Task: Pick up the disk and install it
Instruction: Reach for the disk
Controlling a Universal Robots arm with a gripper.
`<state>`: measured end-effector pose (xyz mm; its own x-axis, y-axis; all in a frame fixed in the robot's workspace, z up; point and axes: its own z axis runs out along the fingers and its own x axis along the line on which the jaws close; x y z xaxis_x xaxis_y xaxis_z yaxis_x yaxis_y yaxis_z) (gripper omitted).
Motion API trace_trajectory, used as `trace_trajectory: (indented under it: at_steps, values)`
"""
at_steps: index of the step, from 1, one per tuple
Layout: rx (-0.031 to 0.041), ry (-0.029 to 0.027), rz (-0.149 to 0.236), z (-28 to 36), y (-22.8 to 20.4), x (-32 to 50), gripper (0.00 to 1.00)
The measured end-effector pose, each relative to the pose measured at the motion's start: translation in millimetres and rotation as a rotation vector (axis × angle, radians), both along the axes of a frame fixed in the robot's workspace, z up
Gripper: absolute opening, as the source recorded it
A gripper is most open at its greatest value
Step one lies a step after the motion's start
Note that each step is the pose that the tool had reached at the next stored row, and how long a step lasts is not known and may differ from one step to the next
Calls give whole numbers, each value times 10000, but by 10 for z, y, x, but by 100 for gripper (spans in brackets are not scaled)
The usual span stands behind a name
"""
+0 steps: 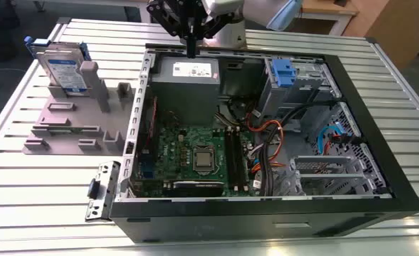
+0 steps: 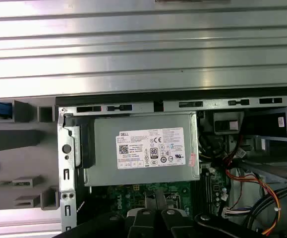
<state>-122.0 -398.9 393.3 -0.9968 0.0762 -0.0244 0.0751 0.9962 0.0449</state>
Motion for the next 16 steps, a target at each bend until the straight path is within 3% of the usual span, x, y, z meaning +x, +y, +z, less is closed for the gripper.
trace_trajectory:
  at_steps: [16]
  values:
    - [0,0,1,-1,0,-43,10]
